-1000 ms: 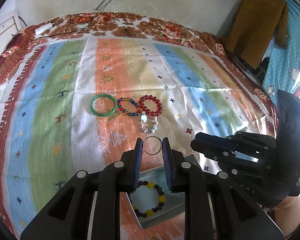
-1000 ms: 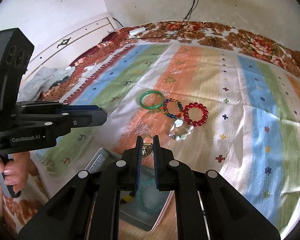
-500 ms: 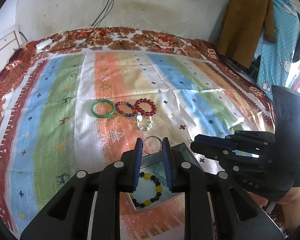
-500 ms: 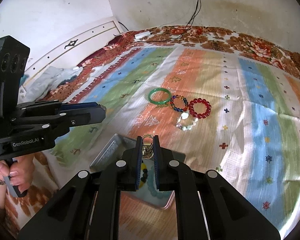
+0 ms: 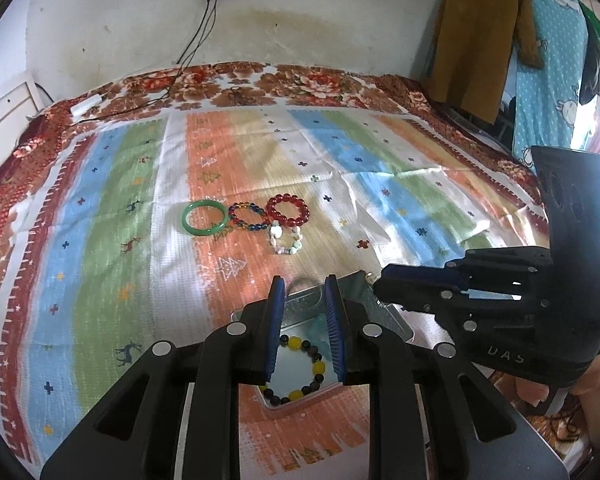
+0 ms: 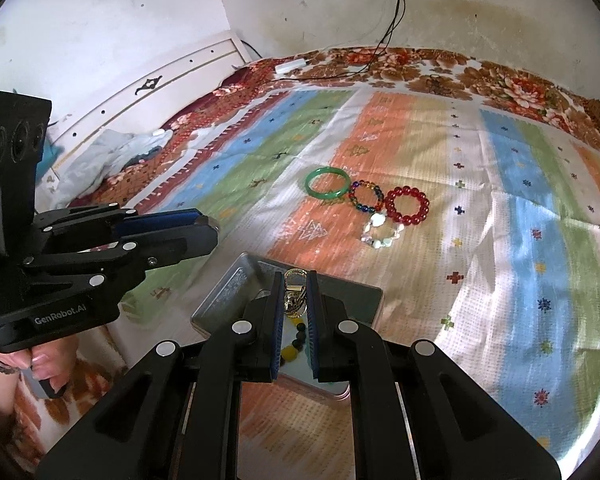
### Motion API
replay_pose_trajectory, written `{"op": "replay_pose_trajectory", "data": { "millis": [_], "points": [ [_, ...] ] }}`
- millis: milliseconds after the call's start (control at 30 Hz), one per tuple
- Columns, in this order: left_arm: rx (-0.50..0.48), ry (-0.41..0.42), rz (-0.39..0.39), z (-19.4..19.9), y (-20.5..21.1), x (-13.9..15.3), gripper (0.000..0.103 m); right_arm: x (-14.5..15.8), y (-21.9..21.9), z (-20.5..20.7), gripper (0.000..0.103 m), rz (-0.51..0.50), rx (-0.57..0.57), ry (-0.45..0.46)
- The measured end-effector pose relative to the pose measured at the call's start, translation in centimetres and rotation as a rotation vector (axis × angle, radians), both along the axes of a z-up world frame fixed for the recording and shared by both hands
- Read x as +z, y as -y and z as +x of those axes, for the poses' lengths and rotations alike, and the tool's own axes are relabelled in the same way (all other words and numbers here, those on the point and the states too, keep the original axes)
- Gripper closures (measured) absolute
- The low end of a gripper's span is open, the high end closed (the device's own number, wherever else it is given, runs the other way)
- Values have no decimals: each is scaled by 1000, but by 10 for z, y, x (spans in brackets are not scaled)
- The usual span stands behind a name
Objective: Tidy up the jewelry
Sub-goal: 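Lift the ring and pendant string and carry both over the tin box, then open both tools to drop the ring and pendant into the tin box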
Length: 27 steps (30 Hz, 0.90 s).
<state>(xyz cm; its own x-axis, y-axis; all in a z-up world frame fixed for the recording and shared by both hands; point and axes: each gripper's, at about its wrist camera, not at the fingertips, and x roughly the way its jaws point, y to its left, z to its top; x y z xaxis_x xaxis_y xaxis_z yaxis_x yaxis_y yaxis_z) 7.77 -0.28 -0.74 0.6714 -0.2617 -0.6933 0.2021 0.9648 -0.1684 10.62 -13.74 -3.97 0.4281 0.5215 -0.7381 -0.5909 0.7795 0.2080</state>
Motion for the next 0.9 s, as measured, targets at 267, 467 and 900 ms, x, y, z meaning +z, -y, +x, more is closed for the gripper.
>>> {"op": "replay_pose_trajectory", "data": {
  "millis": [267,467,900],
  "points": [
    [40,-1,-6,2,-7,1,57,-3,1,2,62,-27,-26,-6],
    [79,0,-5,5,-15,2,47,-2,3,8,55,-31,-45,-3],
    [189,-30,41,44,-40,1,39,-4,9,41,46,-32,-112,-30]
  ]
}}
